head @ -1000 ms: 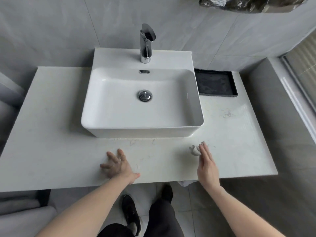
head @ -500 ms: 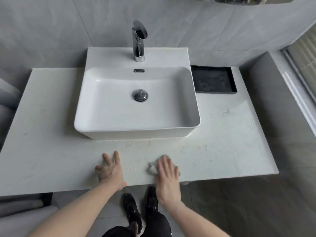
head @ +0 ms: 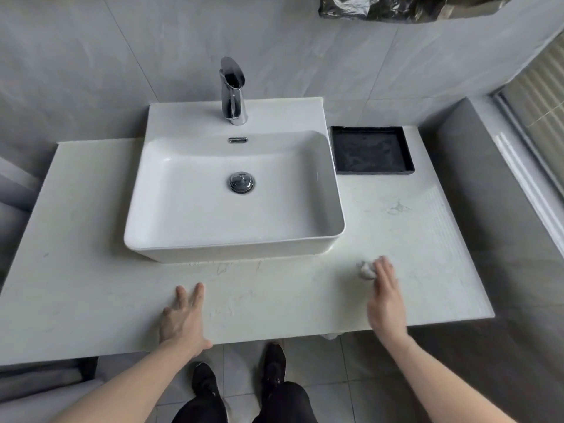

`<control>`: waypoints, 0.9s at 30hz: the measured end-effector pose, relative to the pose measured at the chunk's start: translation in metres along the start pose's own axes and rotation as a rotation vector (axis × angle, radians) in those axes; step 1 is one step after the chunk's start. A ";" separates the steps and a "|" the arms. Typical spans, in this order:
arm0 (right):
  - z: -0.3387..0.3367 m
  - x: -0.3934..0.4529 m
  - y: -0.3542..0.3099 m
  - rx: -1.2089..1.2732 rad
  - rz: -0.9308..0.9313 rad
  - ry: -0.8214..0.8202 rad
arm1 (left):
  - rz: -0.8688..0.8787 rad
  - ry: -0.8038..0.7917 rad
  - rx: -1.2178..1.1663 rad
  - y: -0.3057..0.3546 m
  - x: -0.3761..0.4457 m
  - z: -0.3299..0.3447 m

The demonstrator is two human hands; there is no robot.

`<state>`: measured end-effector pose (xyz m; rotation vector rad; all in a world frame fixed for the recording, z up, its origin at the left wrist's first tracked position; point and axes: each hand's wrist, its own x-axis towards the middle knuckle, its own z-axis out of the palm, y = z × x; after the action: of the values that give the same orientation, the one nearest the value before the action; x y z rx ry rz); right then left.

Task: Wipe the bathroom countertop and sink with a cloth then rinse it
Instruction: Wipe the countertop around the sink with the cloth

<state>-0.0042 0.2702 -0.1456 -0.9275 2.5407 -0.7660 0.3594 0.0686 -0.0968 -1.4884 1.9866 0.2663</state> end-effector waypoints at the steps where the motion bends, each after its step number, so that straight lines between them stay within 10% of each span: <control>1: -0.008 0.008 0.014 -0.058 0.030 0.016 | 0.005 0.010 -0.009 -0.001 -0.001 0.001; 7: 0.030 -0.020 0.024 -0.278 0.171 -0.026 | 0.040 0.049 -0.028 -0.011 -0.001 0.007; 20: 0.174 -0.156 -0.161 -0.005 -0.374 -0.399 | 0.294 0.069 -0.211 -0.066 -0.002 0.019; 27: 0.111 -0.116 -0.128 0.121 -0.060 -0.074 | 0.165 0.083 -0.359 -0.182 0.028 0.038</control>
<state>0.1961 0.2242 -0.1461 -0.9769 2.3839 -0.8753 0.5357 0.0045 -0.1057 -1.5707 2.2178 0.6710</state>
